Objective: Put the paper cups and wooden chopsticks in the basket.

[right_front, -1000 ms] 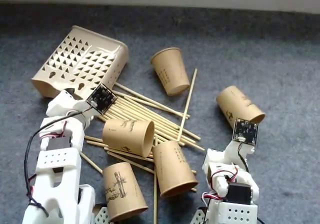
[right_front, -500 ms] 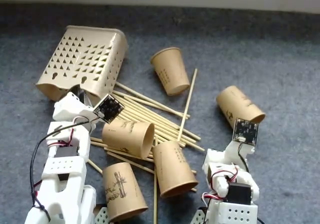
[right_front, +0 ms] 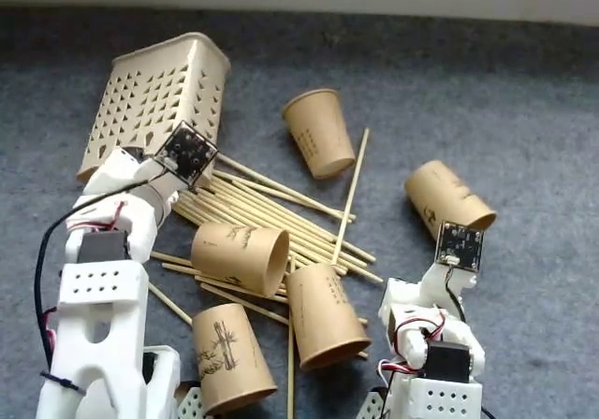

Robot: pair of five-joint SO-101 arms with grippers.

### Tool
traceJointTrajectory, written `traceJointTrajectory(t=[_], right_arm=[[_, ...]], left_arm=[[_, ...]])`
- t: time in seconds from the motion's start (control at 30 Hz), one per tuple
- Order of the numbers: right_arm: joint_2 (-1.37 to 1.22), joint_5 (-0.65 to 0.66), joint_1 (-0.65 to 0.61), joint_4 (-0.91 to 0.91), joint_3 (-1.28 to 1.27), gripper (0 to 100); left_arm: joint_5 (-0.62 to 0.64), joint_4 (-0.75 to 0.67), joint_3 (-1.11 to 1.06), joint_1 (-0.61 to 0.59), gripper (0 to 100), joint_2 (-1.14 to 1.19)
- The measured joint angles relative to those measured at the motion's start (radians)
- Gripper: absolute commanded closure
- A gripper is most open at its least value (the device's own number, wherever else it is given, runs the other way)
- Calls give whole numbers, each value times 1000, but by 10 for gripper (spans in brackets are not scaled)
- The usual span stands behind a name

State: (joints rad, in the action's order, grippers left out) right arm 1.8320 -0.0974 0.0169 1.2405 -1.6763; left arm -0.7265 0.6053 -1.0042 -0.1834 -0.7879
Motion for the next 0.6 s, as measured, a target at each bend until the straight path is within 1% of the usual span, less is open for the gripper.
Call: traceJointTrajectory(t=[0.13, 0.27, 0.6], right_arm=[[0, 0, 0, 0, 0, 993], [0, 0, 0, 0, 0, 993], [0, 0, 0, 0, 0, 993]], left_arm=[[0, 133, 84, 43, 995, 2], [-38, 249, 143, 80, 995, 3], [-130, 440, 316, 92, 995, 3]])
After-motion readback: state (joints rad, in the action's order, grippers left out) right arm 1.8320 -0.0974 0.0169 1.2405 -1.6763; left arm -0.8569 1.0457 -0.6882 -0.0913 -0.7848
